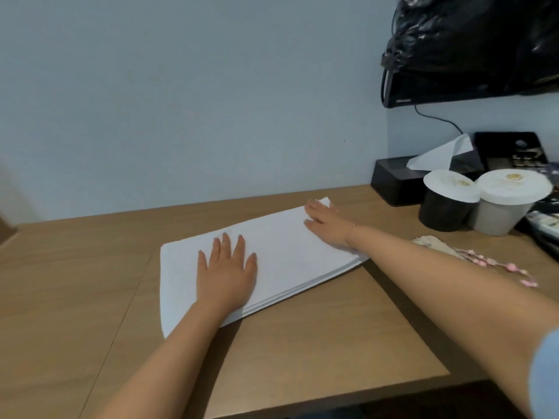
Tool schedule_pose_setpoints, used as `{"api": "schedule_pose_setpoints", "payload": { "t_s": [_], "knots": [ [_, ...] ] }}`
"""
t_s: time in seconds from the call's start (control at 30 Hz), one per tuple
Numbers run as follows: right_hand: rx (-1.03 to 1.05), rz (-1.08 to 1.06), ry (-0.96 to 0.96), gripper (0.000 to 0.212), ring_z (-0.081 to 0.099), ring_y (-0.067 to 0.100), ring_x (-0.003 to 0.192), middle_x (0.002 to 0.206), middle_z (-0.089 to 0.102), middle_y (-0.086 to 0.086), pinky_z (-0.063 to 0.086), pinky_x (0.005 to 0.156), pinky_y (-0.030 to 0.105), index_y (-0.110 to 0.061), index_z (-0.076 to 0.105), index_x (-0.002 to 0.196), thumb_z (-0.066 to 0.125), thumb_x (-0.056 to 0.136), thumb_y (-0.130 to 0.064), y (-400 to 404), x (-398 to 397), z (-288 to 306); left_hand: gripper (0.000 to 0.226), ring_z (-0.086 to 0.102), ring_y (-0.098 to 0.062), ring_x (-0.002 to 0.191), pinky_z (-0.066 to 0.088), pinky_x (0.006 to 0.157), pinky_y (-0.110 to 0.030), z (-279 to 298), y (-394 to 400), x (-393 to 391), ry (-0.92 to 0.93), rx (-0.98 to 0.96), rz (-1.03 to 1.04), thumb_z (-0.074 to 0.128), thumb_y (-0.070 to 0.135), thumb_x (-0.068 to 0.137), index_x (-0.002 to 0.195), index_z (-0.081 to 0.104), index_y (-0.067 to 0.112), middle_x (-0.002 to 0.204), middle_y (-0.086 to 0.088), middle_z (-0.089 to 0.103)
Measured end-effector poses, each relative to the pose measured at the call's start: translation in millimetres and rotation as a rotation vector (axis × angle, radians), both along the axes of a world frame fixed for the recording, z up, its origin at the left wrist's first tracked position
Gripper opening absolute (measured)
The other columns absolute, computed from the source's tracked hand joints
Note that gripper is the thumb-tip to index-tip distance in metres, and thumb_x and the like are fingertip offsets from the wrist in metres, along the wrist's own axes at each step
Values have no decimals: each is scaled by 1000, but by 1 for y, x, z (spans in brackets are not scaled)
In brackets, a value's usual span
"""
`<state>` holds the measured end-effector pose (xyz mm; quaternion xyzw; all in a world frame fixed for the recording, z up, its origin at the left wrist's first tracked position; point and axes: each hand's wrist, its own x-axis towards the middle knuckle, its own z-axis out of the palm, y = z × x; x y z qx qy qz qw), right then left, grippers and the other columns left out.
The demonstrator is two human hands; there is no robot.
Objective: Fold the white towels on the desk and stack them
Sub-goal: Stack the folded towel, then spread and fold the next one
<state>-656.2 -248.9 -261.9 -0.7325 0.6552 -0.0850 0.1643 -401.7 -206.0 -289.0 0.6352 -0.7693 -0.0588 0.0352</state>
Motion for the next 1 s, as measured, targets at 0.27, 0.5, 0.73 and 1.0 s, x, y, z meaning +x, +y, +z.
{"api": "schedule_pose_setpoints", "payload": {
  "t_s": [0.27, 0.5, 0.73, 1.0],
  "knots": [
    [-51, 132, 32, 52, -8, 4, 146, 162, 0, -8, -7, 114, 22, -23, 13, 154, 23, 106, -38, 44, -46, 4, 62, -10, -23, 151, -4, 121, -51, -4, 22, 1, -5, -39, 56, 6, 49, 101, 157, -3, 24, 165, -5, -8],
    [-50, 143, 138, 50, -6, 9, 149, 162, 0, -9, -5, 119, 32, -29, 10, 155, 17, 106, -37, 52, -48, -12, 61, -9, -23, 151, -3, 121, -50, 1, 29, 6, -13, -27, 13, 8, 48, 102, 157, -1, 23, 165, -7, -7],
    [-88, -7, 668, 56, -8, 19, 150, 163, -3, -1, -8, 120, 47, -25, 4, 156, 7, 103, -46, 37, -33, 12, 54, -9, -10, 150, -9, 120, -38, 14, 92, 14, 154, 121, -360, 20, 47, 105, 156, 13, 32, 164, 7, -3],
    [-218, 98, 210, 44, 26, 21, 143, 158, 27, 0, 26, 112, 35, -21, 44, 144, 36, 103, -34, 81, 82, 35, 18, 63, -13, 103, 46, 90, -25, 48, 88, 102, 941, -87, 91, 57, 15, 98, 111, 69, 18, 112, 5, 68]
  ]
}}
